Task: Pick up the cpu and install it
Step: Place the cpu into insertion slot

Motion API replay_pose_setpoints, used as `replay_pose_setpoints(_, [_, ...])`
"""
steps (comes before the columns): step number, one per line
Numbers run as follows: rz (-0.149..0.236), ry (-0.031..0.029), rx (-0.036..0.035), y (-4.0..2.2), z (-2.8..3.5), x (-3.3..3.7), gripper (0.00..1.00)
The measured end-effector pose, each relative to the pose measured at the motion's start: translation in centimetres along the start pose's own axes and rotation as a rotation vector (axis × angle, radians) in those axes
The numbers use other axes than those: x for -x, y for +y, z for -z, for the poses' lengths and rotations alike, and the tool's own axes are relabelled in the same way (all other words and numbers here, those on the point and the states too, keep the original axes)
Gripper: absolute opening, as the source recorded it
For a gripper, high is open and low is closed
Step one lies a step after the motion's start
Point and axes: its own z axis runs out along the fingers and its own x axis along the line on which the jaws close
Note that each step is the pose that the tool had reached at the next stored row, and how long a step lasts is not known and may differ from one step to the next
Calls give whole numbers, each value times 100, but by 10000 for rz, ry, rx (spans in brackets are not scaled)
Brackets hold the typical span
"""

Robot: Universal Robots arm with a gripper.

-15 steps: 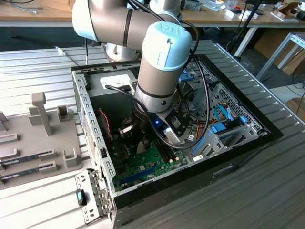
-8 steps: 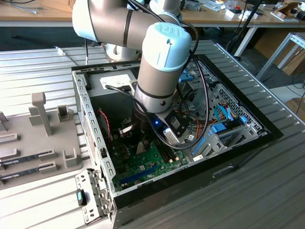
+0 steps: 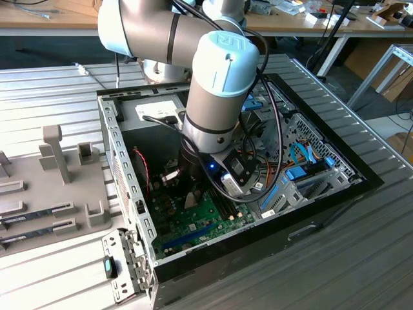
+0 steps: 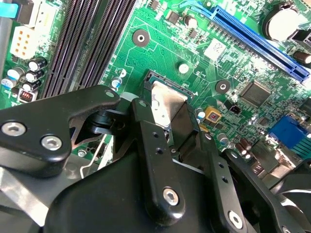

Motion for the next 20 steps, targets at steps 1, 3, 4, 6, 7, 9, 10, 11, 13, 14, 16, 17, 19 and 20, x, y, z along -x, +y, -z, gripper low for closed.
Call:
replay_pose_setpoints(1, [1, 1, 57, 0, 0, 0, 41])
replay_pose_setpoints(3, [1, 0, 96, 0, 0, 0, 41])
replay_pose_setpoints(4, [2, 1, 121, 0, 0, 0, 41])
replay_pose_setpoints(6, [1, 1, 138, 0, 0, 0, 41])
replay_pose_setpoints(7, [1, -1, 148, 1, -1, 0, 41])
replay_pose_setpoints(9, [2, 0, 148, 1, -1, 0, 41])
replay_pose_setpoints(10, [2, 1, 148, 1, 0, 0, 41])
replay_pose_setpoints(11, [2, 1, 148, 1, 0, 0, 41])
replay_pose_setpoints(13, [2, 3, 142, 0, -2, 0, 41])
replay_pose_setpoints(14, [2, 2, 133, 0, -7, 0, 41])
replay_pose_setpoints(16, [3, 4, 117, 0, -11, 0, 41])
replay_pose_setpoints(17, [2, 3, 118, 0, -12, 0, 41])
replay_pose_setpoints(19, [1, 2, 119, 1, -13, 0, 41])
replay_pose_setpoints(20, [1, 1, 121, 1, -14, 0, 43])
